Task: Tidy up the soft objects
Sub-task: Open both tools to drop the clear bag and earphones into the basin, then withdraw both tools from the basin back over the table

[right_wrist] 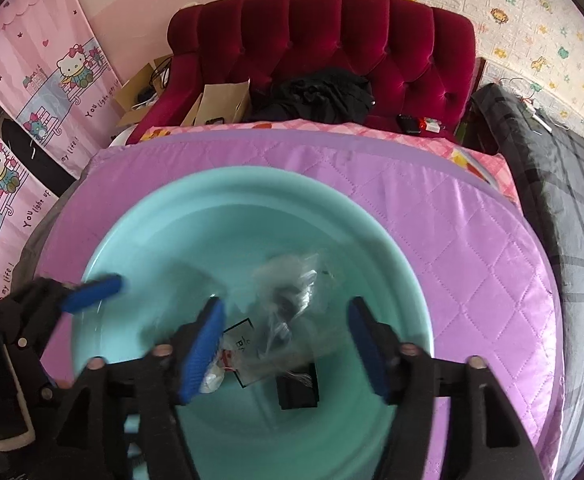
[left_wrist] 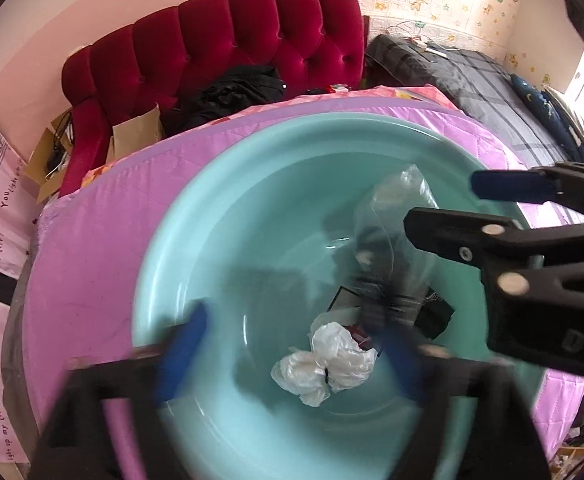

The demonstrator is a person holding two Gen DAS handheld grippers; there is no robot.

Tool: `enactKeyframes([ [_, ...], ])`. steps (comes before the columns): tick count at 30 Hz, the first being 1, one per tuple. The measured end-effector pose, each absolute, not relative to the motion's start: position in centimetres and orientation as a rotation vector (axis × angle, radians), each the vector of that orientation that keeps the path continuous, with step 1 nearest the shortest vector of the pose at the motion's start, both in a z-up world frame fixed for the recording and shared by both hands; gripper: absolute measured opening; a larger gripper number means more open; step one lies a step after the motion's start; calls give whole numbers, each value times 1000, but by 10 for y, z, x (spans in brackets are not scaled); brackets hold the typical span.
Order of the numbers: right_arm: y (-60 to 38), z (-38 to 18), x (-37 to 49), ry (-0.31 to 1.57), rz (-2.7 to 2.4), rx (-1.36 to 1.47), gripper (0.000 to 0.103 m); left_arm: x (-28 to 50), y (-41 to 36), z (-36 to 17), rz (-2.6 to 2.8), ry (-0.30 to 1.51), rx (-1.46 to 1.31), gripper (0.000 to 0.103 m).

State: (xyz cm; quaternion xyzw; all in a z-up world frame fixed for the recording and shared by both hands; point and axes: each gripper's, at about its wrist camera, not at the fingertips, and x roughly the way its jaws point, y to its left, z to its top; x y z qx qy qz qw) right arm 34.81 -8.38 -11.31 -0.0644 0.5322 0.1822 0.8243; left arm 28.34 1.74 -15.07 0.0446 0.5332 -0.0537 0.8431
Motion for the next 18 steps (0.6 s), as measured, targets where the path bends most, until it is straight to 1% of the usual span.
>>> enactKeyframes([
  [1, -84, -112, 347, 1130, 383, -137, 85, 282, 17, -150, -107, 1118, 95, 97],
  [2, -84, -111, 347, 1128, 379, -136, 92, 282, 18, -149, -100, 1114, 98, 103],
  [3, -85, -110, 345, 1126, 375, -133, 95, 281, 18, -149, -91, 1109, 103, 103],
  [4, -85, -109, 344, 1123, 371, -133, 100, 280, 18, -148, -88, 1105, 105, 103],
  [5, -86, -109, 342, 1117, 363, -136, 103, 278, 19, -147, -85, 1101, 108, 103],
  [18, -98, -93, 306, 1101, 328, -137, 103, 244, 23, -129, -74, 1074, 115, 103],
])
